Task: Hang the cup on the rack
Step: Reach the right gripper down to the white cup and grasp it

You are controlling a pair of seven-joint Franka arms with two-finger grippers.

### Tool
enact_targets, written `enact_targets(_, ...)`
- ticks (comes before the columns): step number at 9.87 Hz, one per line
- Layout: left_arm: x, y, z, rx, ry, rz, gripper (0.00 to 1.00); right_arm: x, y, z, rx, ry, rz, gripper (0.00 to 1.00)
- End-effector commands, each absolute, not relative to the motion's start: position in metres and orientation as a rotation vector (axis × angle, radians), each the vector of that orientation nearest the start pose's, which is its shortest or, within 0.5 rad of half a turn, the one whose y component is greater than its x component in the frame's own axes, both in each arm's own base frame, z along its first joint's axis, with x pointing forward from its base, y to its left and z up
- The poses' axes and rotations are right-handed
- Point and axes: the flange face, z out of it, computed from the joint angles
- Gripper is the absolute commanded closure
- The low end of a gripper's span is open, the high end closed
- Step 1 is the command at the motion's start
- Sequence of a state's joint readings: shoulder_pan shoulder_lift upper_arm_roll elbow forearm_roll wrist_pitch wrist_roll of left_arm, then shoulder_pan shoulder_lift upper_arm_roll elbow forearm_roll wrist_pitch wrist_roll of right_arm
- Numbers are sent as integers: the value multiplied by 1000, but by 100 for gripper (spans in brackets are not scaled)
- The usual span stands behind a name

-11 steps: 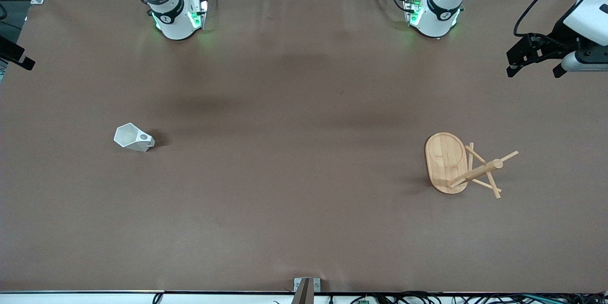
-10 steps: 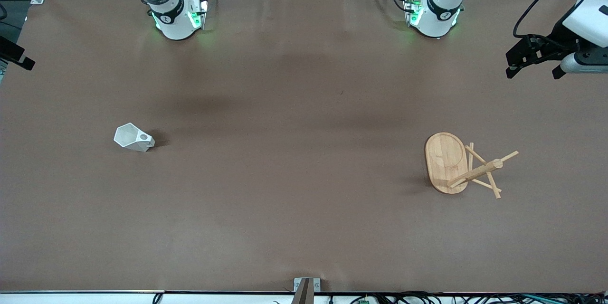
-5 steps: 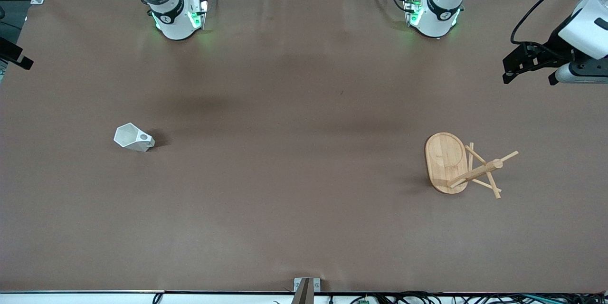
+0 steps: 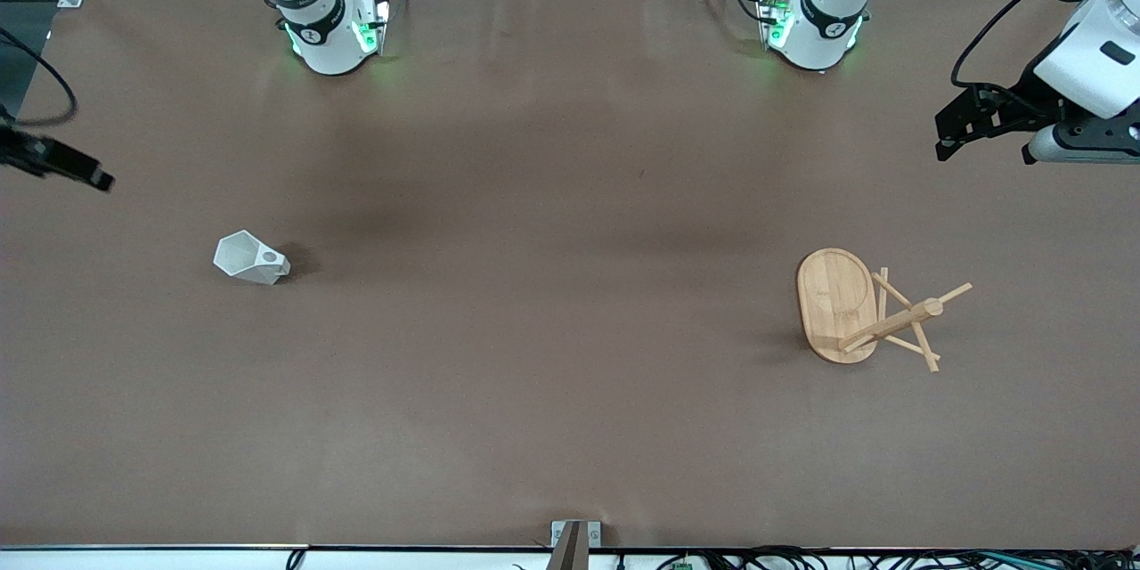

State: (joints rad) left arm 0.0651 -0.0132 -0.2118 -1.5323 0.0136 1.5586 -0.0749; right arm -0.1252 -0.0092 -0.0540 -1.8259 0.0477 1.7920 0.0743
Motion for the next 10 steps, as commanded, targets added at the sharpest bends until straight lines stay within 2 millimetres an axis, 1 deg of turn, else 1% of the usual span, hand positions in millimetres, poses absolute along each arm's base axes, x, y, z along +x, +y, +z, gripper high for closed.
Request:
enact_targets(1,551,-84,634,-3107,146,1,0,526,-111,416,-3075,462,-13,0)
enact_targets(2,551,-84,634,-3107,148,-1,0,520,-108,380,-3080,461,-50,0)
enact_targets(3,551,-84,634,-3107,148,1,0,522,-113,340,-3086,463,-20,0)
enact_targets(4,551,-85,634,-3107,151,1,0,524,-112,317,-3087,459,28,0)
enact_targets(5,551,-85,634,-3107,151,1,0,525,-114,298,-3089,465,47,0)
enact_targets(6,551,-84,633,-3108,149,4,0,525,-113,274,-3091,466,62,0)
enact_targets(8,551,-84,633,-3108,149,4,0,520,-113,254,-3092,467,93,0)
enact_targets(9,551,-84,634,-3107,148,1,0,522,-114,245,-3095,470,77,3)
enact_targets(10,551,-85,634,-3108,151,1,0,522,-113,243,-3096,468,77,15)
